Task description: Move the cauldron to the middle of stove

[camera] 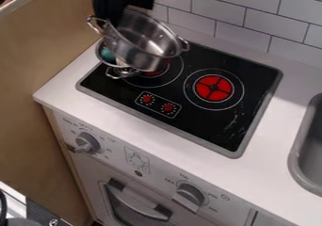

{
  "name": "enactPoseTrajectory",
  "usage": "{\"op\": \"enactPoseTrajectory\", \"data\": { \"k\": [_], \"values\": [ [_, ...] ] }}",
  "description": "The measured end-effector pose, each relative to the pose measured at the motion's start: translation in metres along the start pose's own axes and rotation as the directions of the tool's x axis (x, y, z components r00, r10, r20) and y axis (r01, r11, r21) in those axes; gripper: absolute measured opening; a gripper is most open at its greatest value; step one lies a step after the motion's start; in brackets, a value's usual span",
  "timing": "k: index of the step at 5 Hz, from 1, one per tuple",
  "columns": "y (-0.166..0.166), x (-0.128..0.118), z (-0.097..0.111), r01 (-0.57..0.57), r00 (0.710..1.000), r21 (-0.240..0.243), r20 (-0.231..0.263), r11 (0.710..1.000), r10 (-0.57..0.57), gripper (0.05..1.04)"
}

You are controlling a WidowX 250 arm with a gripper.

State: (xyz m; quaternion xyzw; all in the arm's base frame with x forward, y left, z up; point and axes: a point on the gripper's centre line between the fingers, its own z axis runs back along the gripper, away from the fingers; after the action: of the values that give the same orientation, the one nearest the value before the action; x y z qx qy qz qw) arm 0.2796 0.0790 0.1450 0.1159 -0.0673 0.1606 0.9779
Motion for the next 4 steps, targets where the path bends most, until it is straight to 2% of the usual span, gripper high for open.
{"op": "enactPoseTrajectory", "data": {
  "k": [1, 2, 3, 4],
  "values": [
    [0.008, -0.013, -0.013, 0.011, 1.0, 0.004, 0.011, 1.0, -0.011, 0.055],
    [0.004, -0.026, -0.03, 0.018, 1.0, -0.011, 0.026, 1.0, -0.018, 0.055],
    [-0.001, -0.029, -0.029, 0.041, 0.999, 0.008, 0.016, 0.999, -0.041, 0.055],
    [-0.004, -0.026, -0.029, 0.058, 0.998, -0.001, 0.04, 0.998, -0.058, 0.055]
  ]
}}
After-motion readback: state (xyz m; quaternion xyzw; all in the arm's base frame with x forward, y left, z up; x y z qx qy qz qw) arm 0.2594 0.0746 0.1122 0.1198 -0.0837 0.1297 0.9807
